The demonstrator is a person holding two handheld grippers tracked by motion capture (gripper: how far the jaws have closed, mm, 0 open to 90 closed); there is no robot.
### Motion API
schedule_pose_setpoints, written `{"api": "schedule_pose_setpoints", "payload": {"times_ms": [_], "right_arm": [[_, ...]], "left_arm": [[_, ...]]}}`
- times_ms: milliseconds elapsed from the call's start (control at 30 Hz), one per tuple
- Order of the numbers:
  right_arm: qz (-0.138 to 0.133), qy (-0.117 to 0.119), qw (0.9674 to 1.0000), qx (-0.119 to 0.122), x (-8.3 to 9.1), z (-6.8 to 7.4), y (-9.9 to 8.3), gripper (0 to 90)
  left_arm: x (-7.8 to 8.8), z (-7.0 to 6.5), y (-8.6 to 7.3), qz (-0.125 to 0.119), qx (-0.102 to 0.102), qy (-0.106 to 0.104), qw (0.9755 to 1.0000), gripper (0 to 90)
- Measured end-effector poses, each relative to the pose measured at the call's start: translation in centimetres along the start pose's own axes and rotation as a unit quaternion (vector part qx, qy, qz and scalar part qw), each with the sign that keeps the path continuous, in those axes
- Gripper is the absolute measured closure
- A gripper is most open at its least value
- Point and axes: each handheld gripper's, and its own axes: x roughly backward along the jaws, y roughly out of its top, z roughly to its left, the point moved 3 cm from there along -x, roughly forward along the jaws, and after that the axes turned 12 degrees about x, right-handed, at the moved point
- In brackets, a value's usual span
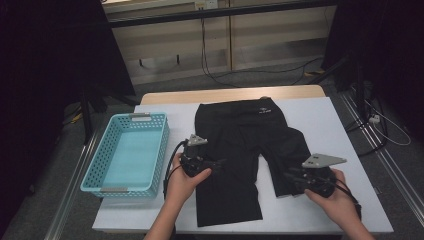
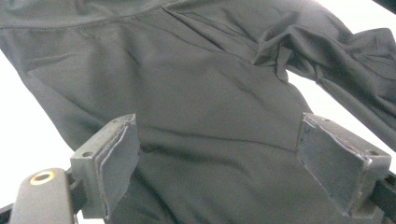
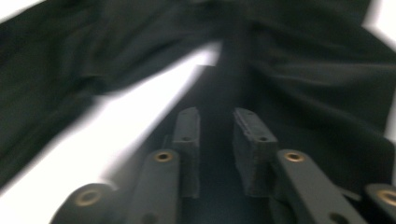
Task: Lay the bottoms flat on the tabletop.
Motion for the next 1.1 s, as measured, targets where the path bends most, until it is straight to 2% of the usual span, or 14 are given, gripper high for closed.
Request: {"api": "schedule_pose_setpoints", "payload": {"times_ms": [100, 167, 267, 300, 333, 400, 533, 633, 700, 800, 900, 1000, 1067, 1100], "right_arm": [[0.022, 0.004, 0.9995, 0.023, -1.5, 0.9, 0.3, 78.0], [0.036, 0.006, 0.9991, 0.021, -2.2, 0.9, 0.1, 77.8], [0.051, -0.017, 0.9985, 0.015, -2.7, 0.3, -0.5, 79.6], [0.045, -0.027, 0.9986, 0.005, -2.5, -0.1, -0.5, 85.0], [0.039, -0.032, 0.9987, 0.0, -2.2, -0.6, -0.5, 86.7], [0.042, -0.05, 0.9978, 0.004, -1.6, -1.3, -0.7, 89.0], [0.052, -0.064, 0.9966, -0.007, -1.2, -2.2, -1.5, 88.8], [0.047, -0.078, 0.9958, -0.007, -0.6, -2.6, -1.4, 86.8], [0.038, -0.073, 0.9966, -0.009, -0.2, -2.3, -1.3, 86.1], [0.032, -0.062, 0.9976, 0.006, 0.0, -1.4, -1.0, 85.0], [0.026, -0.039, 0.9987, 0.02, -0.1, -0.3, -0.6, 83.2], [0.04, -0.026, 0.9983, 0.034, -0.9, 0.8, -0.5, 78.7], [0.056, -0.031, 0.9972, 0.039, -1.6, 0.8, -0.8, 75.8], [0.068, -0.037, 0.9965, 0.033, -1.9, 0.6, -1.0, 75.2]], "left_arm": [[0.0, 0.1, 0.0, 0.001, 0.002, -0.003, 1.0, 14.2], [0.0, 0.1, 0.0, 0.001, 0.0, 0.001, 1.0, 14.2], [-0.2, 0.1, 0.0, 0.0, 0.001, 0.0, 1.0, 14.2], [-0.2, 0.1, 0.0, 0.0, 0.001, 0.0, 1.0, 14.2], [-0.2, 0.1, 0.0, 0.001, 0.0, -0.001, 1.0, 14.2], [-0.1, 0.2, 0.0, 0.005, 0.0, -0.002, 1.0, 14.2], [-0.1, 0.1, 0.0, 0.001, 0.0, 0.001, 1.0, 14.2], [0.1, 0.2, 0.1, -0.003, 0.0, 0.001, 1.0, 14.2], [0.1, 0.2, 0.1, -0.002, 0.001, 0.002, 1.0, 14.2], [0.1, 0.2, 0.1, -0.001, 0.0, 0.002, 1.0, 14.2], [0.2, 0.1, 0.2, -0.003, 0.0, 0.001, 1.0, 14.2], [0.2, 0.1, 0.2, -0.004, 0.001, 0.0, 1.0, 14.2], [0.2, 0.1, 0.2, -0.004, 0.0, 0.002, 1.0, 14.2], [0.2, 0.1, 0.2, -0.004, 0.001, 0.002, 1.0, 14.2]]}}
